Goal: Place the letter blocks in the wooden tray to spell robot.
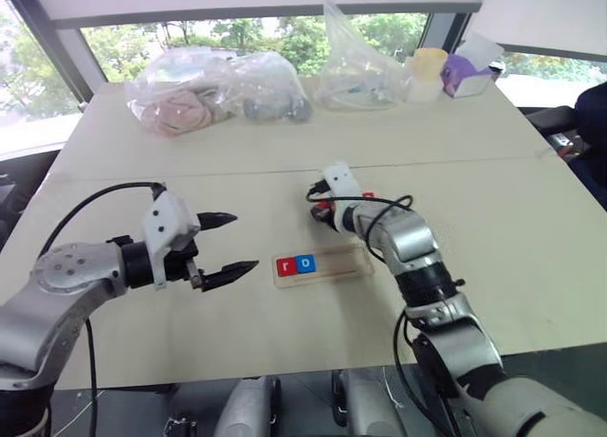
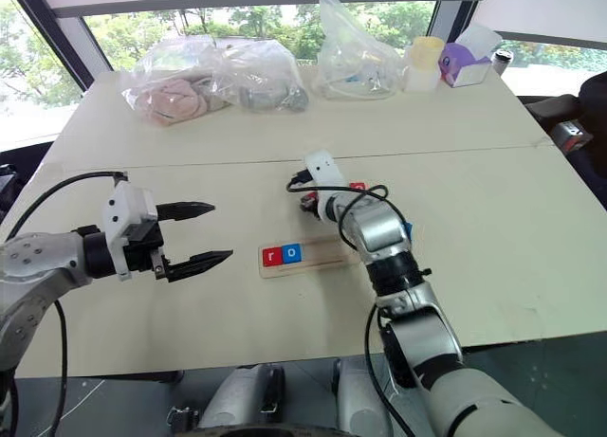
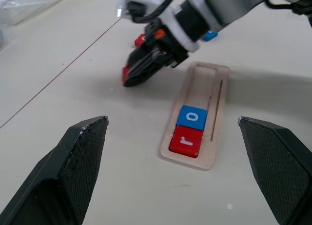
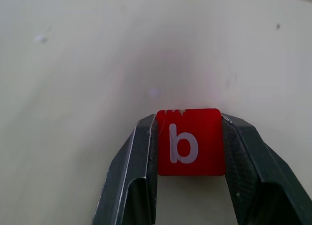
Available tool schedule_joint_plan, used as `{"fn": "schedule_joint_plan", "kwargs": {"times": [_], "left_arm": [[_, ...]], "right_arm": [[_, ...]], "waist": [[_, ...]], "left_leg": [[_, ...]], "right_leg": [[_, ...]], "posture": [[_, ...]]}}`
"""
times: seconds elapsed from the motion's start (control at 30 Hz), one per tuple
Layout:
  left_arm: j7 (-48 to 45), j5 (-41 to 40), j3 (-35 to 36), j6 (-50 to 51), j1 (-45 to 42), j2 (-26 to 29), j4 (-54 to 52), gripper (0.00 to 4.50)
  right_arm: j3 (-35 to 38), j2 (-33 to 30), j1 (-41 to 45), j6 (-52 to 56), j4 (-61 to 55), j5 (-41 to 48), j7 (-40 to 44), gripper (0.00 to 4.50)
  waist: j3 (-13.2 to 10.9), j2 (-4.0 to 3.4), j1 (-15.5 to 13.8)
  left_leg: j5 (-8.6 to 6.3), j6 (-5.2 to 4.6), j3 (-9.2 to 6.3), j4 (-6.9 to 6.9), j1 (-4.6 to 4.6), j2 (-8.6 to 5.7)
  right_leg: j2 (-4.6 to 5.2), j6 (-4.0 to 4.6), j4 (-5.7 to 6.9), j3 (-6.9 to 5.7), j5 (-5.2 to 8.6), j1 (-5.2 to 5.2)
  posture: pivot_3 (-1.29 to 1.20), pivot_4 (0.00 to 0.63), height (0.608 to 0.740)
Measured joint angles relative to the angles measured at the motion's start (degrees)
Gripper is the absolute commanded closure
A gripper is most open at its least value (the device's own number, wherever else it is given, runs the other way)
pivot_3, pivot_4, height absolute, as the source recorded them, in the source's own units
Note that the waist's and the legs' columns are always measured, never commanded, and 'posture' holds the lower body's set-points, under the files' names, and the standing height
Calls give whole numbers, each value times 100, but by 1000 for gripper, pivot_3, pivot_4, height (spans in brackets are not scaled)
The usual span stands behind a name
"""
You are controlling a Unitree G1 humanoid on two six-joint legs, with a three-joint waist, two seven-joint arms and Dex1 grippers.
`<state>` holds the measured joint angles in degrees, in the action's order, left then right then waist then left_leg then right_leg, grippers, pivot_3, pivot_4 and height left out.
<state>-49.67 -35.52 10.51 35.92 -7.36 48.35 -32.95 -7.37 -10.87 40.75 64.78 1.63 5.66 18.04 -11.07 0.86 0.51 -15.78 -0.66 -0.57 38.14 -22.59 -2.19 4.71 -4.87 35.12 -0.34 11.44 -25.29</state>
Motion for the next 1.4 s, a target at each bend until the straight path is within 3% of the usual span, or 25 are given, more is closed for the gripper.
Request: {"fn": "schedule_joint_plan", "kwargs": {"times": [0.13,0.27,0.37,0.5,0.9,1.1,1.13,1.2,1.3,1.4], "left_arm": [[-56,5,-162,-11,-63,-23,135,0],[-117,17,-342,-50,-253,-70,269,0],[-178,63,-449,-116,-324,-72,411,0],[-304,119,-526,-174,-427,-73,568,0],[-366,247,-535,-293,-414,-124,604,0],[-316,250,-534,-293,-356,-126,589,0],[-310,250,-533,-294,-352,-126,588,0],[-298,249,-533,-293,-352,-128,581,0],[-279,249,-533,-293,-350,-129,580,0],[-270,250,-533,-296,-349,-134,576,0]], "right_arm": [[574,-697,-438,1345,-1877,134,-14,3297],[897,-858,-1149,2496,-3249,296,-58,3297],[1069,-820,-1766,2731,-3854,428,-170,3297],[1226,-754,-2395,2733,-4348,462,-480,3297],[1439,-559,-2694,2732,-4403,430,-1101,3297],[1533,-769,-2724,2733,-4407,664,-993,255],[1531,-900,-2722,2733,-4407,789,-887,18],[1460,-1312,-2692,2734,-4406,1111,-589,18],[1437,-2497,-2318,2708,-4277,1683,249,18],[1477,-3696,-2129,1831,-3894,2087,1507,18]], "waist": [[1,2,14],[1,2,41],[1,1,35],[1,2,29],[1,3,24],[1,3,25],[1,3,25],[-2,0,25],[-5,1,31],[-5,5,21]], "left_leg": [[-2,-3,1,0,-4,-1],[-2,-3,-1,-2,0,11],[-1,-3,1,-2,2,12],[-1,-3,5,5,1,7],[-1,-3,7,4,1,7],[-1,-3,6,4,1,7],[-1,-3,6,4,1,7],[-1,-3,7,4,1,7],[-1,-4,9,7,1,6],[-3,-6,7,4,3,7]], "right_leg": [[3,-2,-3,0,1,-4],[-5,-2,1,0,2,-4],[-10,-4,0,0,3,-4],[-13,-7,-5,1,7,2],[-11,-8,-5,2,7,1],[-11,-10,-6,2,8,2],[-11,-10,-6,2,8,2],[-11,-11,-6,2,9,1],[-10,-14,-11,1,11,5],[-14,-33,-15,-2,23,9]], "posture": [[0,150,725],[0,150,725],[0,150,725],[0,150,725],[0,150,725],[0,150,725],[0,150,725],[0,150,725],[0,150,725],[0,150,725]]}}
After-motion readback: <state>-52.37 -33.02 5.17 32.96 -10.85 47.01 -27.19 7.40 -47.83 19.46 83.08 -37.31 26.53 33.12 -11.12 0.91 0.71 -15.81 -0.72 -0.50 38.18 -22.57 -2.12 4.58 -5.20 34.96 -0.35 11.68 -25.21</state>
